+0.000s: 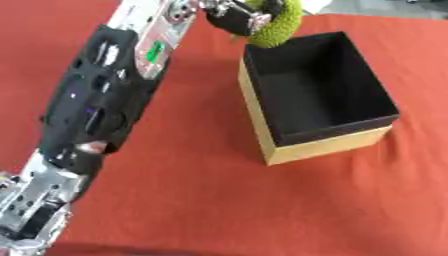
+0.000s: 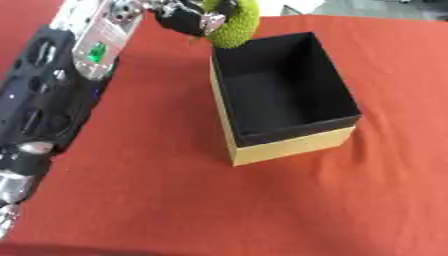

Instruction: Pick up objects on the table and place them in the box.

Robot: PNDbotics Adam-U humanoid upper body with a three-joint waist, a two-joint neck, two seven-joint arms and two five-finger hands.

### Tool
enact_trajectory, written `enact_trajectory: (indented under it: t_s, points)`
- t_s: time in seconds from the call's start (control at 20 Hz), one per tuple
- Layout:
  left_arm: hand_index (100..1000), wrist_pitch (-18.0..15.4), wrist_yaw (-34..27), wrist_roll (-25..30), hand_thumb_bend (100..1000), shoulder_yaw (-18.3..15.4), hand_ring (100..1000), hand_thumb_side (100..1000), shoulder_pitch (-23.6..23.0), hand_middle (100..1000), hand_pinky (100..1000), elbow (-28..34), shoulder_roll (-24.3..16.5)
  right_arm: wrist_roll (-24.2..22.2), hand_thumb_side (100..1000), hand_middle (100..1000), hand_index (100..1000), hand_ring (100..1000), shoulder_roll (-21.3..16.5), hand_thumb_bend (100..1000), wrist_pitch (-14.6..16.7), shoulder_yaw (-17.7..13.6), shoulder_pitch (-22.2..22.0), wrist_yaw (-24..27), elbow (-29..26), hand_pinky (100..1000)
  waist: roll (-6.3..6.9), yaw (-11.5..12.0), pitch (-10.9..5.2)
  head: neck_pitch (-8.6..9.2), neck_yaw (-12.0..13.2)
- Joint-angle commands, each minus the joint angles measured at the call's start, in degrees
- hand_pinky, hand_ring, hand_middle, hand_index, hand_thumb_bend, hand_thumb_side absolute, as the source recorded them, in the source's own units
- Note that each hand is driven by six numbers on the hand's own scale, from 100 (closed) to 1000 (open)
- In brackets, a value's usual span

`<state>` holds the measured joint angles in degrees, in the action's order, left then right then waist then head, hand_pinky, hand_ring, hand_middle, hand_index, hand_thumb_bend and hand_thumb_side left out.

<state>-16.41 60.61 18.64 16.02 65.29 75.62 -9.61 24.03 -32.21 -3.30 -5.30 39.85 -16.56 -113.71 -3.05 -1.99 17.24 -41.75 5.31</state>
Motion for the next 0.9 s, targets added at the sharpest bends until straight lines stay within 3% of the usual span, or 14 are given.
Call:
enact_trajectory:
  t_s: [0.05, 0.9]
  points:
    - [565, 0.8, 2.6, -1.6, 100, -0.2, 438, 100, 0.6, 459, 435, 0.0, 1.8, 0.1, 577, 636, 782, 779, -0.1, 100, 0.2, -0.8, 0.8, -0.2, -0.9, 750, 0.11, -0.4, -1.46, -1.09, 0.4]
    - [582, 2.9, 5.6, -6.0, 100, 1.4, 451, 100, -3.5, 481, 459, -5.2, 5.9, 0.8, 605, 629, 778, 781, 2.2, 100, -0.6, -1.6, -0.2, -0.1, -0.9, 746, 0.08, -2.0, -1.04, -1.15, -1.2]
